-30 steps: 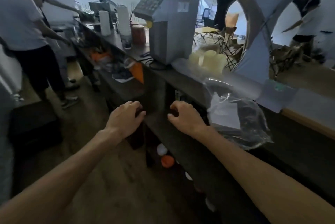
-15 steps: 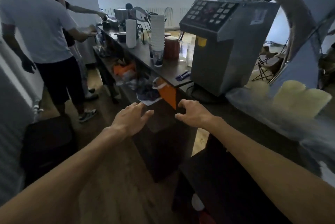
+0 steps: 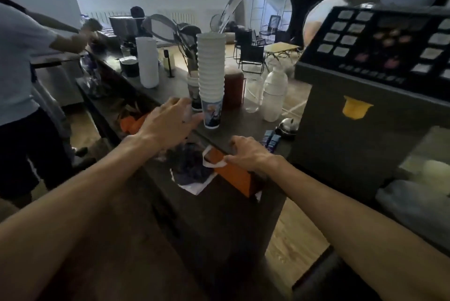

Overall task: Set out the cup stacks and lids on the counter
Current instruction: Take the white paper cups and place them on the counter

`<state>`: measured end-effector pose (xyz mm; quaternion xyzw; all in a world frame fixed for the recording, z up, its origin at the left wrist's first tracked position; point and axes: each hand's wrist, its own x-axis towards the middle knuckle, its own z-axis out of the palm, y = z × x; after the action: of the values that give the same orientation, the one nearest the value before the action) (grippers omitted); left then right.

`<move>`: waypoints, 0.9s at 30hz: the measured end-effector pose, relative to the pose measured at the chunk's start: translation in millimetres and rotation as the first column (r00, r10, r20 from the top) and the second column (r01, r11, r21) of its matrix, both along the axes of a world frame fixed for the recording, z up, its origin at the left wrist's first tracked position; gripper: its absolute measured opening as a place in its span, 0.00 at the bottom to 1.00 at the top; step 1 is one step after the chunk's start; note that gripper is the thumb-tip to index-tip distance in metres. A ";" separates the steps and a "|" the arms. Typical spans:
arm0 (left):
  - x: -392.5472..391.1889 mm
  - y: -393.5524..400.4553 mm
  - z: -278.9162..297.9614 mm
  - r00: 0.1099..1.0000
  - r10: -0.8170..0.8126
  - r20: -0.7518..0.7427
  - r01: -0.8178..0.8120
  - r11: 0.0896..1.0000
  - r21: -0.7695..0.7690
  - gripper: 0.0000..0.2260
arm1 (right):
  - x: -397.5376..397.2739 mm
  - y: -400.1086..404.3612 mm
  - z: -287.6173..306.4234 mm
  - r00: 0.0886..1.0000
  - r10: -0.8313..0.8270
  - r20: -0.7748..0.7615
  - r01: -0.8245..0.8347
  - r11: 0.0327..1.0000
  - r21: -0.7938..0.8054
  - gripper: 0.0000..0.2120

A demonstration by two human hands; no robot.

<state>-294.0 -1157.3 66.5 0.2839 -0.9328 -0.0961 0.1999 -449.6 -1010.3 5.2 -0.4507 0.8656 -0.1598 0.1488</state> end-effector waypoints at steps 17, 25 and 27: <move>-198.0 -192.4 123.6 0.816 -0.577 -0.024 0.540 0.777 -0.323 0.29 | -113.9 -197.4 -44.4 0.777 -0.451 0.439 0.566 0.806 -0.174 0.43; -216.9 -190.6 113.4 0.693 -0.710 0.123 0.717 0.663 -0.216 0.27 | -102.9 -212.2 -59.7 0.709 -0.425 0.563 0.638 0.727 -0.254 0.46; -212.1 -189.0 116.1 0.689 -0.717 0.106 0.720 0.660 -0.214 0.23 | -100.9 -212.2 -59.9 0.711 -0.426 0.559 0.645 0.713 -0.276 0.44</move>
<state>-506.1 -1346.3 182.6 -0.1325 -0.9746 -0.0524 0.1728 -550.6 -1222.5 -54.7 -0.1418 0.8375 -0.4948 0.1837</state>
